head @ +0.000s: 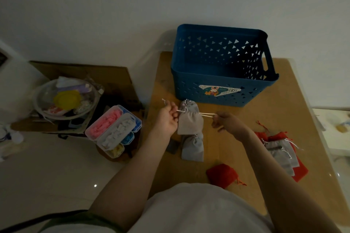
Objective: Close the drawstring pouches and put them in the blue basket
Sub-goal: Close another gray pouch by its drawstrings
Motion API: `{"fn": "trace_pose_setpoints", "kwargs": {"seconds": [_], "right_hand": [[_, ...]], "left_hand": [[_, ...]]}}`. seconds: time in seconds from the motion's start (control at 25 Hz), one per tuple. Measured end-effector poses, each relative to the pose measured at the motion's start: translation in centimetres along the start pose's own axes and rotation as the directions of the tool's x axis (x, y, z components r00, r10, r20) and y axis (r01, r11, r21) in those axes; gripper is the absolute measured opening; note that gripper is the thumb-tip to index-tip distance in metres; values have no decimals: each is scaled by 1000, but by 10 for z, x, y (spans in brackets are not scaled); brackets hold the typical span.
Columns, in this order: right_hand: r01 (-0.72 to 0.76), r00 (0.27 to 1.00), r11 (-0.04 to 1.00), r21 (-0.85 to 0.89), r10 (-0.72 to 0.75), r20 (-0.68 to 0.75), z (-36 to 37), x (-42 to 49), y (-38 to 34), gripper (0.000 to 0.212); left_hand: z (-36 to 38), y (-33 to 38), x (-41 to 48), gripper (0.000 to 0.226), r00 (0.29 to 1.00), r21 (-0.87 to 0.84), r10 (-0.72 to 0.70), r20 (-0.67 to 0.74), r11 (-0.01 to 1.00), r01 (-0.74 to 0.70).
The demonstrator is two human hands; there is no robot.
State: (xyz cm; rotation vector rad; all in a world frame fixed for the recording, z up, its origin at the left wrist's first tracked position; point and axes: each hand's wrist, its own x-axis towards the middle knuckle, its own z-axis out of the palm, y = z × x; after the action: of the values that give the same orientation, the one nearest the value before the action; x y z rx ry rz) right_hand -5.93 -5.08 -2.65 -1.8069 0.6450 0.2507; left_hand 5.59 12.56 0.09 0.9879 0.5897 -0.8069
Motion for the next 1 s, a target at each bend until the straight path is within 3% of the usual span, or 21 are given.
{"fn": "trace_pose_setpoints", "kwargs": {"seconds": [0.2,0.36,0.44,0.56,0.64,0.68,0.8,0.92,1.0], "right_hand": [[35,997,998,-51,-39,-66,-8,-4,-8,24],[185,968,967,-176,-210,-135,-4,-5,-36,17],[268,953,943,-198,-290,-89,-1,-7,-56,12],[347,936,923,-166,-352,-4,3,-7,-79,6],[383,921,904,-188,-389,7,3,-6,-87,10],[407,907,886,-222,-420,-16,2,-5,-90,10],[457,869,852,-256,-489,-77,1,-2,-90,7],[415,910,910,-14,-415,-17,4,-6,-85,3],[386,922,922,35,-387,0,5,-8,-80,8]], "left_hand": [[0,6,-1,31,1000,518,23,12,855,-26],[27,5,-14,20,986,765,96,136,622,-166],[37,2,-20,19,960,848,113,258,450,-281],[41,-3,-28,18,888,874,12,461,172,-456],[41,-4,-29,12,847,846,5,531,56,-531],[41,-4,-30,7,834,833,26,551,37,-552],[41,-3,-32,26,809,806,113,576,86,-586],[39,-1,-36,37,826,800,140,546,205,-563],[36,-1,-33,39,850,795,128,510,307,-523]]}}
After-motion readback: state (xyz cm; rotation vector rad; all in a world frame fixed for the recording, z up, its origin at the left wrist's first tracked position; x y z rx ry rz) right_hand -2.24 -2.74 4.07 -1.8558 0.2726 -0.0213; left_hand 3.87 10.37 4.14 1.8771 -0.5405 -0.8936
